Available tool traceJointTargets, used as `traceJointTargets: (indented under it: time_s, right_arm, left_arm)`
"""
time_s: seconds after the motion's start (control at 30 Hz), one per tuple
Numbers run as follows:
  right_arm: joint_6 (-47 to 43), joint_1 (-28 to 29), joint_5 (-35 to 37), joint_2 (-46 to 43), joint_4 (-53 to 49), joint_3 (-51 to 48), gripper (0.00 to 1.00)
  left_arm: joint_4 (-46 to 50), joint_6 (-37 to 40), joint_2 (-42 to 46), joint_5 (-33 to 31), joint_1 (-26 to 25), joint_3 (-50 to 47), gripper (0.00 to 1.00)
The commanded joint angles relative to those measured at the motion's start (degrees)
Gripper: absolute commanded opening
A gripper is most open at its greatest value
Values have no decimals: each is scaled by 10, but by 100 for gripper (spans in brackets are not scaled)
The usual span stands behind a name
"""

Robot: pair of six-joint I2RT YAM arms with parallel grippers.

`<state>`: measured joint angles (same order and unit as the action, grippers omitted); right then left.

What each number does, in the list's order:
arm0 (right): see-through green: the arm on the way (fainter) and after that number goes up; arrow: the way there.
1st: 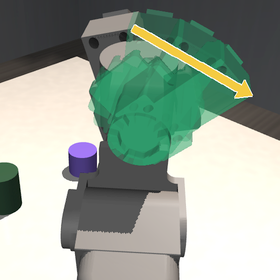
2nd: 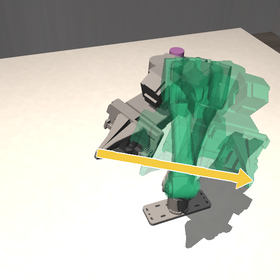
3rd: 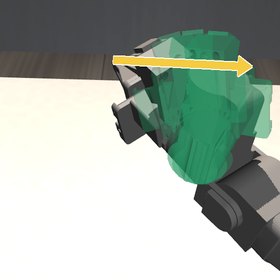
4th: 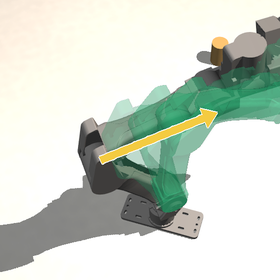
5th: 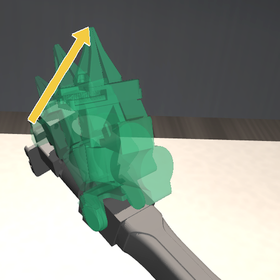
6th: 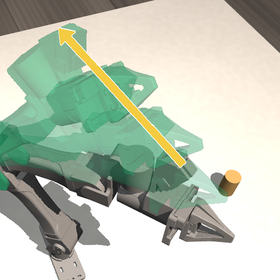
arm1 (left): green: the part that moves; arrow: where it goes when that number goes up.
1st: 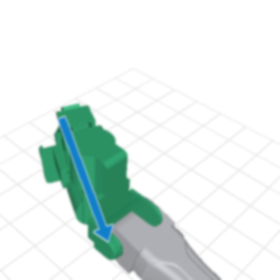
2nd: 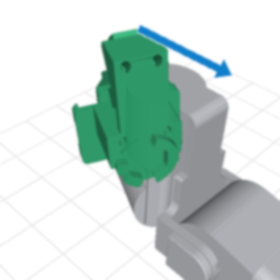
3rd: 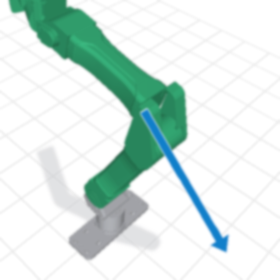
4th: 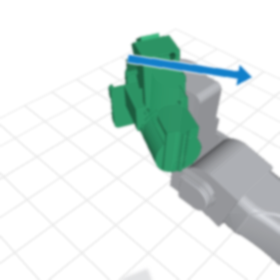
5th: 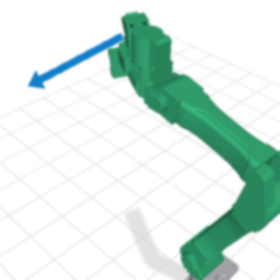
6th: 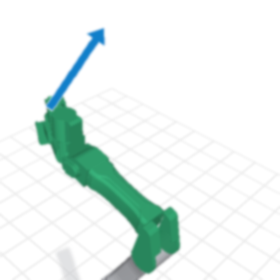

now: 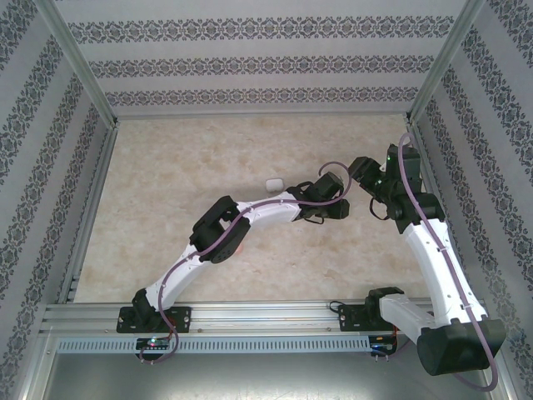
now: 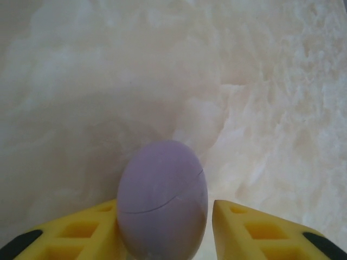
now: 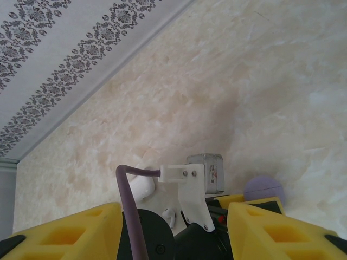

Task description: Insert the wireless bluetooth earbuds into the charging case

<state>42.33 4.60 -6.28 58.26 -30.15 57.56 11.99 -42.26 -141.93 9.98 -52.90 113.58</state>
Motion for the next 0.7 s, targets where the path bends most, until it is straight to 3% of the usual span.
traceJointTargets:
  time_s: [0.0,0.4,0.67]
  right_arm:
    - [10,-5,-2,-4,6,4,55]
    - [7,-5,-3,-12,-8,19,63]
    - [-5,-4,-16,-6,-21,28,64]
  left_arm:
    - [44,24,8,-16,-5,17,46]
    - [82,112,96,-69,-3,-1,51]
    - [29,183,272,-148,2,-139,52]
